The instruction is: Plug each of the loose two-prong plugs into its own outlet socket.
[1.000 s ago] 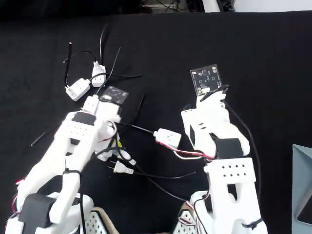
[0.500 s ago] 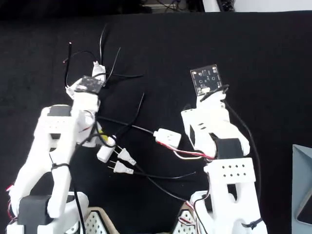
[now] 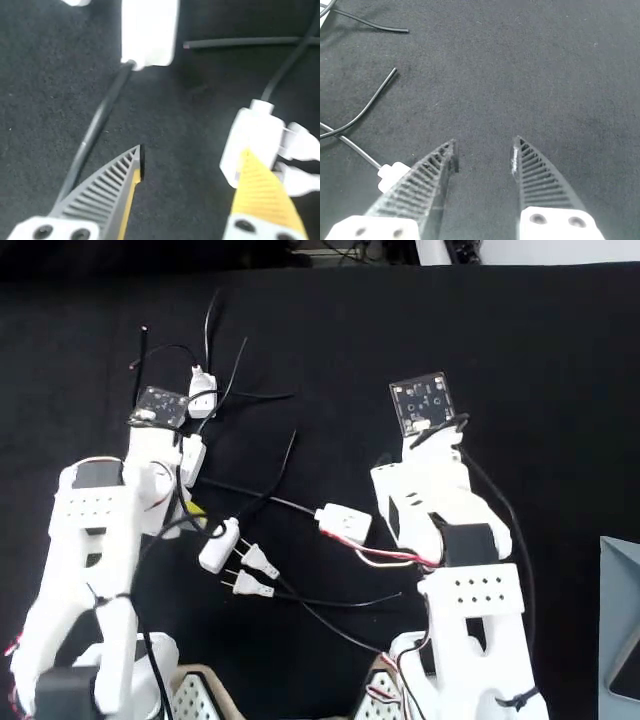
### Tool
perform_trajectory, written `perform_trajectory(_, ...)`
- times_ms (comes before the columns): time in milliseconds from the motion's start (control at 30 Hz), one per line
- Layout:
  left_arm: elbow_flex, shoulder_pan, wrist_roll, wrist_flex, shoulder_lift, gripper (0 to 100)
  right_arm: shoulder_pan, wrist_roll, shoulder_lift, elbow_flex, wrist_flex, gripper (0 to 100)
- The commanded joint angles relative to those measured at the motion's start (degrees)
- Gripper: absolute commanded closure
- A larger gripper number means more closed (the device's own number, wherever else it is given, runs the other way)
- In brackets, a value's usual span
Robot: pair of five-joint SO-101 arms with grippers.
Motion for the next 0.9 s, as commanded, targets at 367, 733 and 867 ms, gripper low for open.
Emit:
perform_trajectory(367,16.6,-0.5,-0.5,-14.9,-3.9,70,-0.8,0.4,-0.9,-0.6,-1.0,82.1)
perform_trajectory(733,7.9,-7.3,-0.4,-9.8,2.2,70,-0.8,0.4,-0.9,-0.6,-1.0,82.1)
perform_trajectory(867,2.1,-7.3,-0.2,-2.4,-1.5,70,-0.8,0.3,-0.8,-0.6,-1.1,82.1)
